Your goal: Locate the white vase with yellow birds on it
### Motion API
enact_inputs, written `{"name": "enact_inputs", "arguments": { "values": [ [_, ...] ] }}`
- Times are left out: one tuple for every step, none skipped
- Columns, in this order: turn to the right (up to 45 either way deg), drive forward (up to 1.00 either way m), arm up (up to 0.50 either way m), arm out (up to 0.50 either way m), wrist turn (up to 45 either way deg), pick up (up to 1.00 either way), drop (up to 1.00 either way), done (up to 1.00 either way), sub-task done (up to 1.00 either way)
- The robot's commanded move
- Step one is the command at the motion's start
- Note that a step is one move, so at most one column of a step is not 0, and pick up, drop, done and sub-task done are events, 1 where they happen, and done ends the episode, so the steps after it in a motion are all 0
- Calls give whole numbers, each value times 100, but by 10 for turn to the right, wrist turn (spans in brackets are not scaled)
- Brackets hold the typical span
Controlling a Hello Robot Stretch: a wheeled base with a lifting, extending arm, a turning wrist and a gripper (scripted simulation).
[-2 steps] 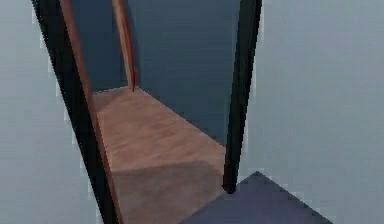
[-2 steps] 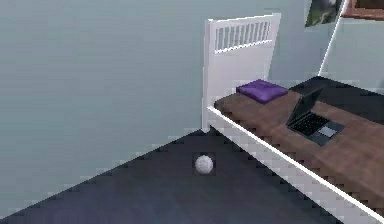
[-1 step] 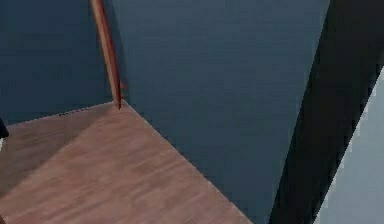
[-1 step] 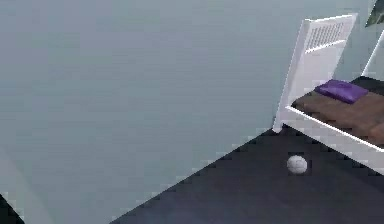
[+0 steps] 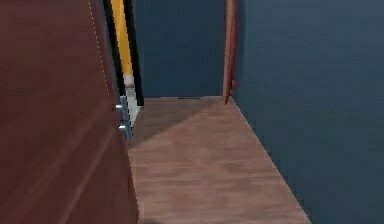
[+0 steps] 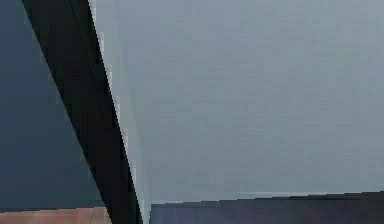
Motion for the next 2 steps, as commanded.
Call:
{"name": "enact_inputs", "arguments": {
  "values": [
    [0,100,0,0,0,0,0,0,0],
    [-120,0,0,0,0,0,0,0,0]
  ]
}}
